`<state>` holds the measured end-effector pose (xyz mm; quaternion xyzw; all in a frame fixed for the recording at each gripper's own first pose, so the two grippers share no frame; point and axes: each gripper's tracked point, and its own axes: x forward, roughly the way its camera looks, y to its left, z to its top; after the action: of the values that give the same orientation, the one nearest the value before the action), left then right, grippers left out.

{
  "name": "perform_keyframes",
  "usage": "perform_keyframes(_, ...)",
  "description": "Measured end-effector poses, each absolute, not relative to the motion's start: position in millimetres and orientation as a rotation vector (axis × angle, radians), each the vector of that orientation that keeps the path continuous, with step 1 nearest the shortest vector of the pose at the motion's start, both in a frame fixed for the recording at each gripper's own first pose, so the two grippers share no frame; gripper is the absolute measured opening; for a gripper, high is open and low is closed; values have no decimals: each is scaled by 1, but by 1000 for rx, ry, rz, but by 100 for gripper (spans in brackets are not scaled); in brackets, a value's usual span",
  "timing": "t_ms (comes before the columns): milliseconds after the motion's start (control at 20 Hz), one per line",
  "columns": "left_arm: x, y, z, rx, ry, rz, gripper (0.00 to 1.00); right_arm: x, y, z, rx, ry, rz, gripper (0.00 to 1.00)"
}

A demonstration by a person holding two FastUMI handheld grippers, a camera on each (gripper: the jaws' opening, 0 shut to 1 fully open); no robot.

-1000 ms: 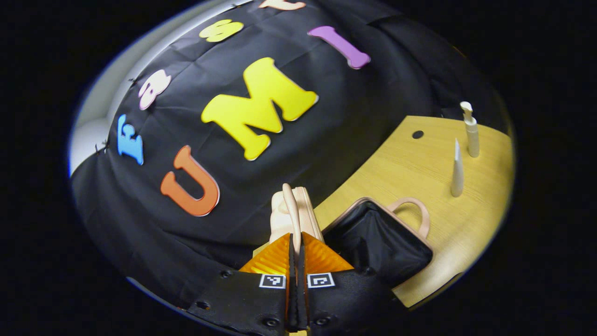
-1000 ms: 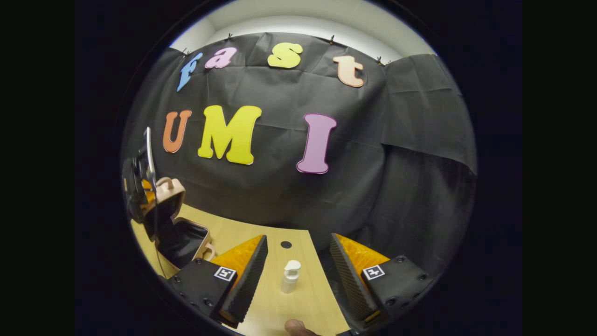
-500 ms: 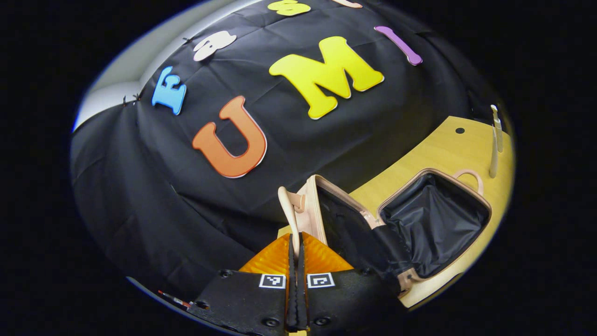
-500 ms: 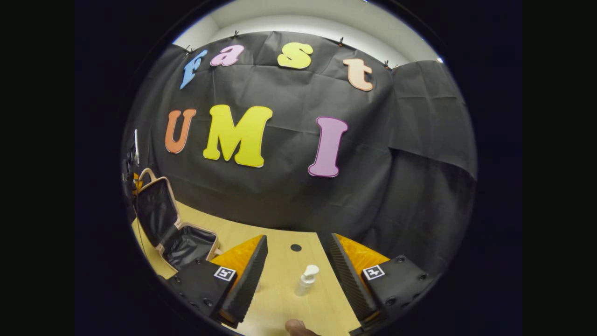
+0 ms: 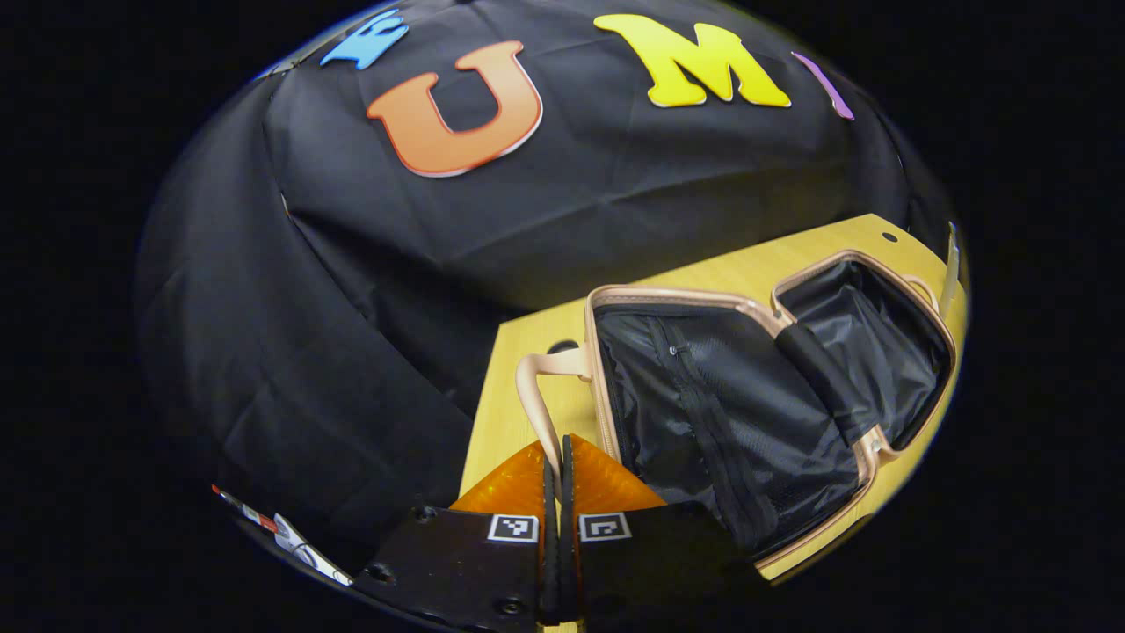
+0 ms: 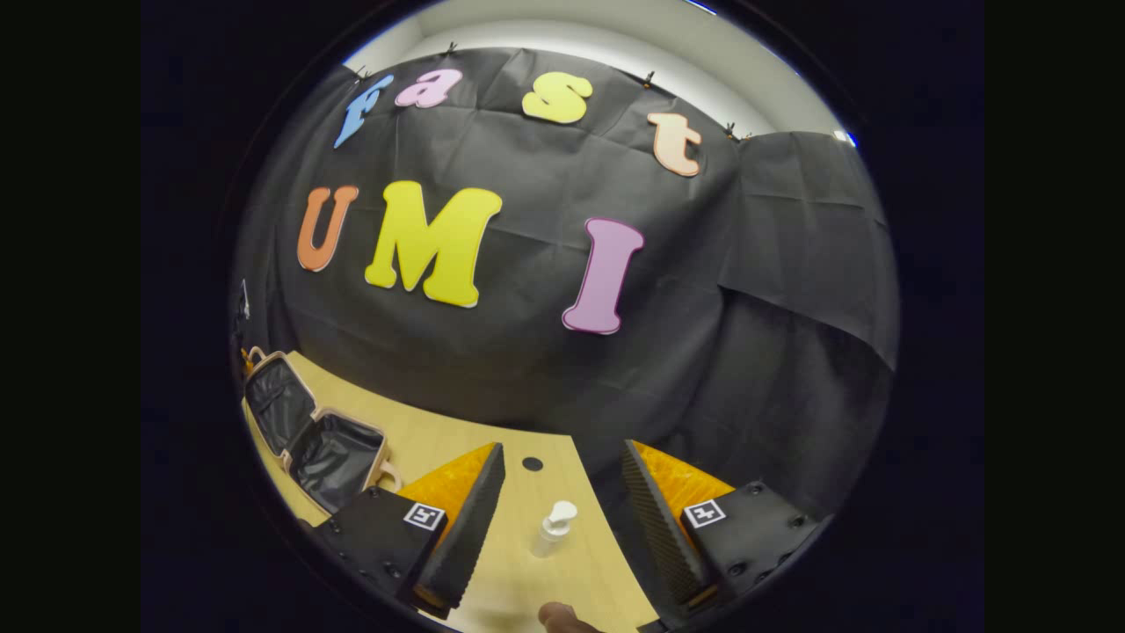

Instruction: First open the suitcase, pack the skin care products into it, and then close the suitcase.

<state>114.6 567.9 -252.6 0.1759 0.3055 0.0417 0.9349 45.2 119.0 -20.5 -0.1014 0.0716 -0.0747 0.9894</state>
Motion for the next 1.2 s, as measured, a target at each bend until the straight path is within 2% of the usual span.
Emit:
perform_keyframes(200, 113, 582, -292, 282, 662, 79, 3, 45, 125, -33, -203, 185, -155, 80)
perform_keyframes(250, 114, 583, -296, 267, 658, 79, 7, 44, 125, -37, -206, 198, -155, 80)
perform_keyframes(300, 114, 584, -299, 260, 655, 82, 3, 42, 126, -41, -206, 208, -153, 80)
perform_keyframes(400, 112, 588, -310, 241, 673, 101, 12, 37, 124, -46, -206, 217, -152, 80)
perform_keyframes(450, 111, 591, -314, 231, 686, 114, 21, 36, 120, -49, -206, 222, -158, 80)
perform_keyframes(500, 109, 595, -314, 234, 684, 141, 26, 35, 117, -50, -203, 224, -163, 80)
perform_keyframes(750, 99, 586, -275, 205, 611, 190, 100, 31, 110, -53, -190, 209, -135, 80)
perform_keyframes(950, 82, 542, -231, 171, 540, 186, 99, 29, 102, -55, -172, 181, -80, 80)
perform_keyframes(1200, 57, 438, -194, 66, 451, 140, 99, 33, 82, -57, -137, 153, -21, 80)
